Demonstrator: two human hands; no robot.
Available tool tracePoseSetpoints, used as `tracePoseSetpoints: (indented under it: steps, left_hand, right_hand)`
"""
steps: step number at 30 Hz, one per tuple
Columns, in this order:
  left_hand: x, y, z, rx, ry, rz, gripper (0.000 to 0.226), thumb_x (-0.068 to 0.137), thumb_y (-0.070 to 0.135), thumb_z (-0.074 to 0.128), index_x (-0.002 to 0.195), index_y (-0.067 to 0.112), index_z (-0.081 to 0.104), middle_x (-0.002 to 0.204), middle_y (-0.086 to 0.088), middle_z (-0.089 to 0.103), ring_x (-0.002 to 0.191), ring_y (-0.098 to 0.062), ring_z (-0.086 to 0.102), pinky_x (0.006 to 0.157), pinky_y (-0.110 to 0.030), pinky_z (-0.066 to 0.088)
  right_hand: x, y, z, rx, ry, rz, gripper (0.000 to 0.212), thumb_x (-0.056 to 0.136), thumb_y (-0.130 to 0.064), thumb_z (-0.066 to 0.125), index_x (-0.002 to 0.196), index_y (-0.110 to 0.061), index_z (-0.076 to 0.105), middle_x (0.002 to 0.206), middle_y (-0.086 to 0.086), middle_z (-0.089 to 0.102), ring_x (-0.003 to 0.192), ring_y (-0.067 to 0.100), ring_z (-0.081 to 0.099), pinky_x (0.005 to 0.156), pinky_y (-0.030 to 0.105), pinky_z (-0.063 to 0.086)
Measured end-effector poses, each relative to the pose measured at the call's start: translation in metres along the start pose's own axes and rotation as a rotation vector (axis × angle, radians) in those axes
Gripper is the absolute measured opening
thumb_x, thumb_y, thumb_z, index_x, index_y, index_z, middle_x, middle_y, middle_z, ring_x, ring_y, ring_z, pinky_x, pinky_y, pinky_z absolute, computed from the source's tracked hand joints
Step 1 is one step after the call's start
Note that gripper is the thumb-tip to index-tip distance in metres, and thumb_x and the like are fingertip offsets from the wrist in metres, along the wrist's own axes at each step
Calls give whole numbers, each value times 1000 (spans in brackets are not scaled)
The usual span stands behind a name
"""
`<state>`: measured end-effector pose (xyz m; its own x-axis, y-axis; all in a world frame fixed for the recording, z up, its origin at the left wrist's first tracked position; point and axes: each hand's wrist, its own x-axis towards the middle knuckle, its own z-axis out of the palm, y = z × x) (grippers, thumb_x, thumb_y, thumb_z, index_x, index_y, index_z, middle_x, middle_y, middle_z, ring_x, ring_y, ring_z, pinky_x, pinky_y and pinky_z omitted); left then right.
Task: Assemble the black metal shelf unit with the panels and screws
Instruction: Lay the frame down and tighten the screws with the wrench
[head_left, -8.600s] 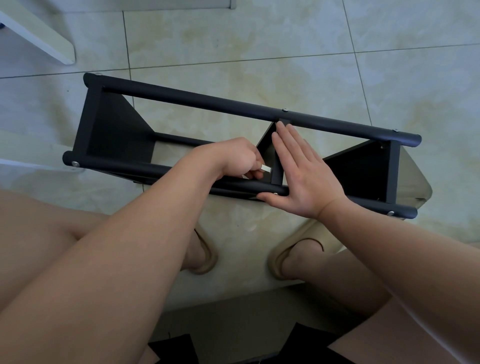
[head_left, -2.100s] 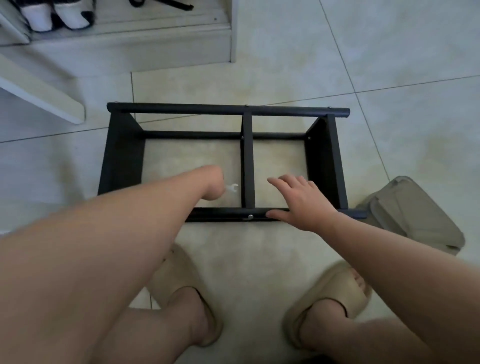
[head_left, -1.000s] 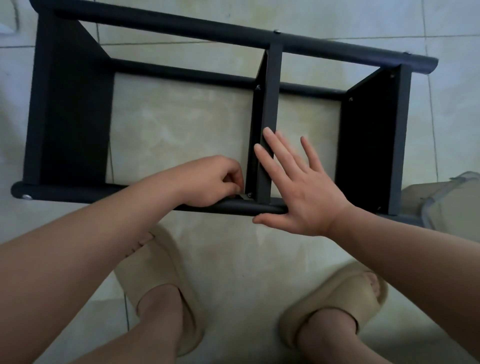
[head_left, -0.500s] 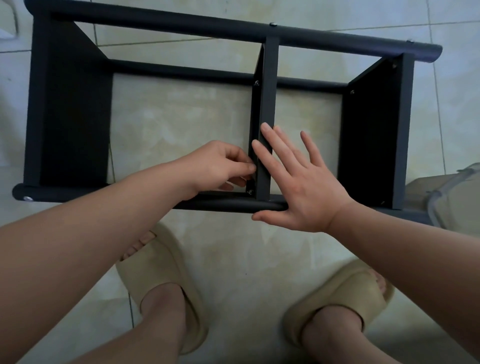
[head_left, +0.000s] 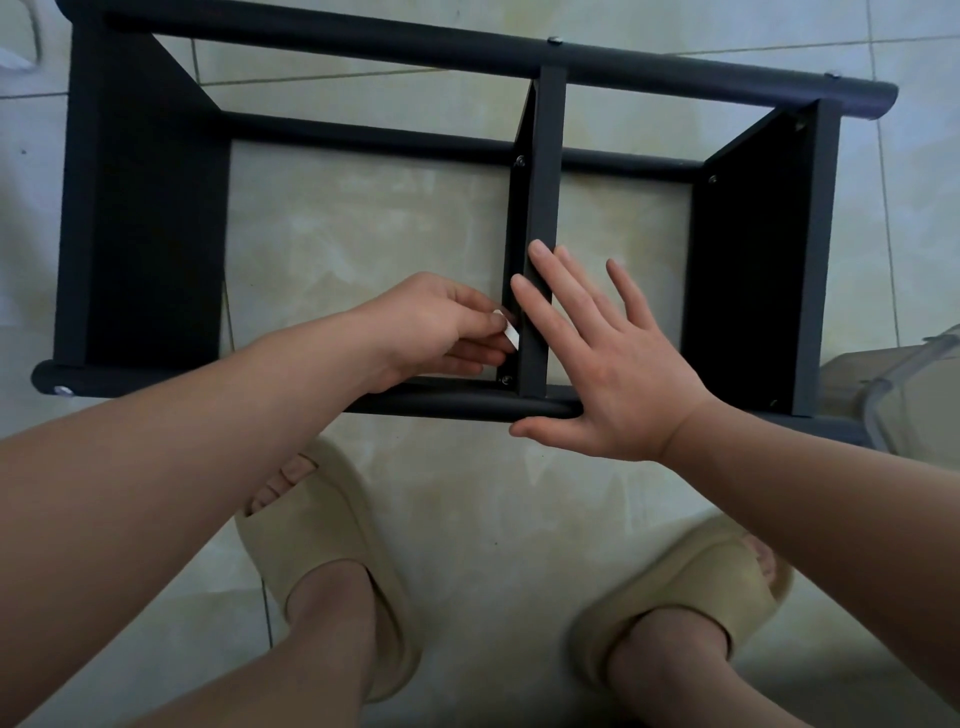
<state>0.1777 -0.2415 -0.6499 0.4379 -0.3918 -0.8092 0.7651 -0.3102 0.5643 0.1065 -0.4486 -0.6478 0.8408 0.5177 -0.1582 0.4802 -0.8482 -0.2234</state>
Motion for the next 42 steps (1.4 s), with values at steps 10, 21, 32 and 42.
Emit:
tracePoseSetpoints:
  steps: [10,21,32,42]
  left_hand:
    - [-2,2,4,74,23,45,11,99,17,61,93,13,68,77,2,75,76,-10,72,77,-27,56]
    - [-4,4,7,126,44,71,12,99,15,59,91,12,67,75,2,74,76,-12,72,78,-28,58]
    - [-5,5,7,184,46,85,13,99,14,58,90,11,67,73,2,75,74,-10,72,78,-27,59]
    - [-5,5,8,205,28,18,19,100,10,53,85,10,64,69,1,73,67,-12,69,71,-26,57]
  right_hand:
    - [0,0,-1,19,-13,7,109,85,-83,42,162,-10,15,170,14,3,157,30,5,123,60,10]
    - [0,0,-1,32,-11,10,109,84,-82,42,162,-10,16,169,15,4,157,30,5,123,60,10]
    - [0,0,0,32,1,9,109,84,-82,44,161,-9,18,169,15,5,157,31,7,122,61,14]
    - [0,0,0,33,-3,9,108,84,-82,43,162,-10,17,169,15,4,157,32,6,123,60,13]
